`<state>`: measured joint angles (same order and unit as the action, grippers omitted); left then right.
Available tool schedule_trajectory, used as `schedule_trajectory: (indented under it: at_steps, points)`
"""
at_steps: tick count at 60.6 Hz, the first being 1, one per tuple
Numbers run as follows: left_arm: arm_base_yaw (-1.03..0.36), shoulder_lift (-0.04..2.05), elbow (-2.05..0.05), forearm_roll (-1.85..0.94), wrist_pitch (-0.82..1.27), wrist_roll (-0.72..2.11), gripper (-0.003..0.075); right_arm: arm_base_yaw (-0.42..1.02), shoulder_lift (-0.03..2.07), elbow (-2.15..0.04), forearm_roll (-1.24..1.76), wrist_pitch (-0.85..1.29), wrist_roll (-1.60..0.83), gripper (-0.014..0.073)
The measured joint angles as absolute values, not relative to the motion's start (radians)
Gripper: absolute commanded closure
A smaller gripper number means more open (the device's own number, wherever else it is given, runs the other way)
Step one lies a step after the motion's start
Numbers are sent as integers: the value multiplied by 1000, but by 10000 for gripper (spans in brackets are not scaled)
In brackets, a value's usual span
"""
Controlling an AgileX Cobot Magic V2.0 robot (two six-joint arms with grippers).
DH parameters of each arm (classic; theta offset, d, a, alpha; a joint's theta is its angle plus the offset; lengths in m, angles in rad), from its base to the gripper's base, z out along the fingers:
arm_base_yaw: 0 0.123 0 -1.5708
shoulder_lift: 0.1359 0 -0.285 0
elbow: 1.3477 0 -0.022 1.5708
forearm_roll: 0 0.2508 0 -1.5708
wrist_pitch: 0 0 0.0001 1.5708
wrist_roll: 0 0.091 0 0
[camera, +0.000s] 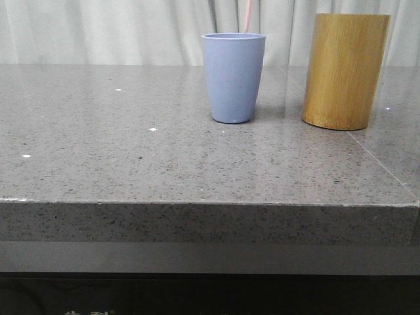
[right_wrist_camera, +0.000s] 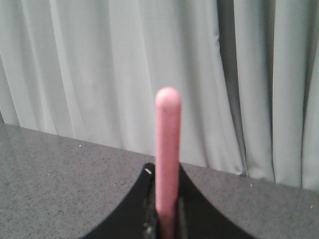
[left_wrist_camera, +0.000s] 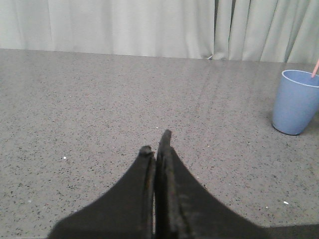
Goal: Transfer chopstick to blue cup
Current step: 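Carry the pink stick over the blue cup and lower it in, then release the pink stick and raise the right gripper away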
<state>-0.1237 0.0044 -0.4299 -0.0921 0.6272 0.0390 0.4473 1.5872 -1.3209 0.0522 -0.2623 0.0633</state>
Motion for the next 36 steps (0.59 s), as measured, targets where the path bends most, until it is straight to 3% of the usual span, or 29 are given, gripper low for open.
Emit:
schedule_trajectory:
  at_steps: [8, 18, 24, 36]
  points:
    - [-124, 4, -430, -92, 627, 39, 738, 447, 1643, -1321, 85, -264, 76, 609]
    - [-124, 4, -430, -92, 627, 39, 738, 447, 1675, -1321, 90, -262, 81, 368]
    - [-124, 4, -430, -92, 627, 39, 738, 447, 1679, -1321, 92, -251, 82, 273]
    - [-124, 4, -430, -92, 627, 39, 738, 447, 1653, -1321, 92, -198, 82, 264]
